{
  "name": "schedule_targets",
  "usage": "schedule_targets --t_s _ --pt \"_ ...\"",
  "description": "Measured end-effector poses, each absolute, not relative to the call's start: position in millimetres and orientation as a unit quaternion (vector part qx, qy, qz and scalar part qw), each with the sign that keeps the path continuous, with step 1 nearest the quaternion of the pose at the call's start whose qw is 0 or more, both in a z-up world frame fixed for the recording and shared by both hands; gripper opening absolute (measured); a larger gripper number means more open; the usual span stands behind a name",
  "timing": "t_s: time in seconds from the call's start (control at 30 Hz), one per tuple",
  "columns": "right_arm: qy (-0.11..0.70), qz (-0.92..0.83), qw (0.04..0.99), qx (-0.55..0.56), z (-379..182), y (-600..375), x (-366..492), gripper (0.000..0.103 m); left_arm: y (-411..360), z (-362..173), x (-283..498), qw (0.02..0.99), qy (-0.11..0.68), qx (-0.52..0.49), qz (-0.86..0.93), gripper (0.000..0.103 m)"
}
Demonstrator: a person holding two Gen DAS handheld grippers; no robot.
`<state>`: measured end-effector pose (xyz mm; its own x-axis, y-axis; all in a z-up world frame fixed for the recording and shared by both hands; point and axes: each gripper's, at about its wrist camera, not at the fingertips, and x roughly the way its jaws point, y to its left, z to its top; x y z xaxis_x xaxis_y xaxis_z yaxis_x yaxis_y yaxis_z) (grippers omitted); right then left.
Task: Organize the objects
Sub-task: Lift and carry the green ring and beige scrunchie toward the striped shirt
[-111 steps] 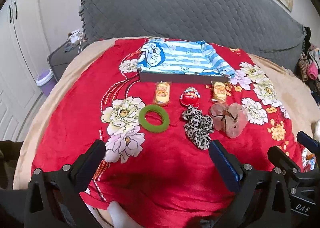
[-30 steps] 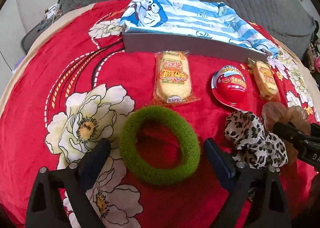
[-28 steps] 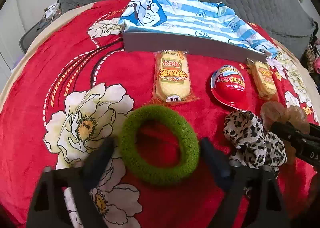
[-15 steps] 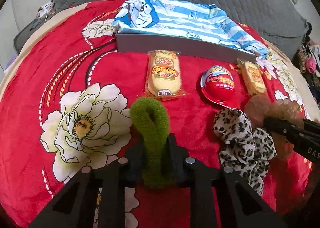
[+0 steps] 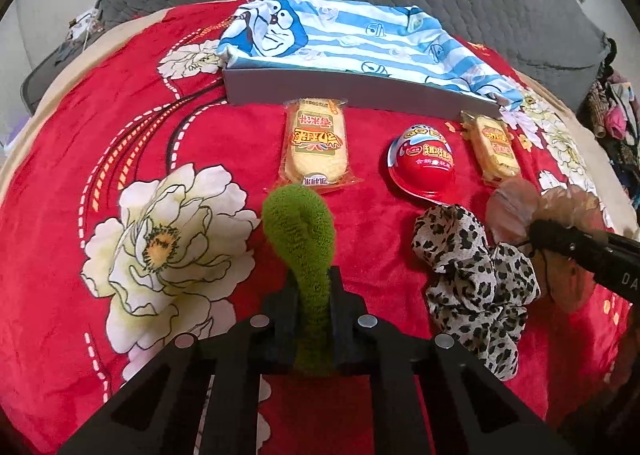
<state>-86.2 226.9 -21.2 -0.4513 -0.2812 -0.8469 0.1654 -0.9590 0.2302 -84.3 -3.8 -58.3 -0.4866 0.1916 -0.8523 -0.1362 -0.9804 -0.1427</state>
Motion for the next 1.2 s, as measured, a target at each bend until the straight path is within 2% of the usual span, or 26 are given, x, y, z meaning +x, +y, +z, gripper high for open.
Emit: schedule_targets --t_s 1.2 --pt "-0.026 -0.899 0.144 0.413 54 217 -35 0.011 -2 23 -45 0.03 -0.018 -0.44 0.897 0.012"
